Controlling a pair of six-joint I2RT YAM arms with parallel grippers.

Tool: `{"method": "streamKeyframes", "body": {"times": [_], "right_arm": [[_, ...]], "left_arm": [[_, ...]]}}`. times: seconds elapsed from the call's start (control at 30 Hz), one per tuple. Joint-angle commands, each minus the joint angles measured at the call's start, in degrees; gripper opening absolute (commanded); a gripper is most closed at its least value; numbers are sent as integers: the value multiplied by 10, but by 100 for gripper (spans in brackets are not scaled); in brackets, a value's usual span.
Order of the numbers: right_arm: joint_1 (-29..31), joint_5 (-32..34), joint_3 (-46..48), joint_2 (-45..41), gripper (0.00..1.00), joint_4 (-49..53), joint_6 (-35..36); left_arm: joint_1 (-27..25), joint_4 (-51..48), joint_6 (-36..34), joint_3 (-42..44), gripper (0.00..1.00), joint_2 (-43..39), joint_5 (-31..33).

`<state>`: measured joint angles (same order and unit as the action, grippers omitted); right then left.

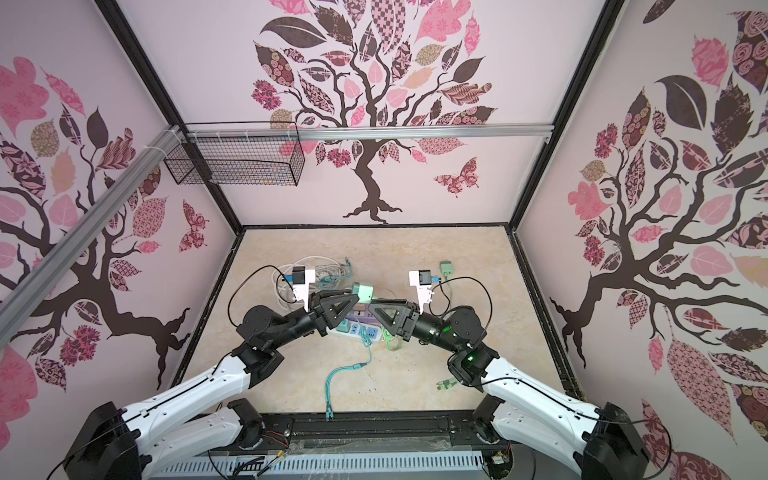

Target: Insert the plug

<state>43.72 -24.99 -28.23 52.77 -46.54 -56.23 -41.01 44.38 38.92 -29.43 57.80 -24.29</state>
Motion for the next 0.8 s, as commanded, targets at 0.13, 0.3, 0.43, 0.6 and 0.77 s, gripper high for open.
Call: {"method": "streamKeyframes", "body": {"times": [0.13,0.3,0.43,0.6,0.77], "right_arm": [[26,58,1,28,47,-91,-34],[27,67,6,43,47,-121,-44],[28,72,7,55,46,-143,-42],[29,59,4,86,45,-178,-63],[31,67,8,101,45,-208,-75]], "left_arm": [[-19,82,-38,16,0,8,77],[-20,120,-27,31,0,12,105],[-23,132,-26,36,0,12,120],[-47,149,-48,38,0,16,153],[-71,145,-68,26,0,28,159]]}}
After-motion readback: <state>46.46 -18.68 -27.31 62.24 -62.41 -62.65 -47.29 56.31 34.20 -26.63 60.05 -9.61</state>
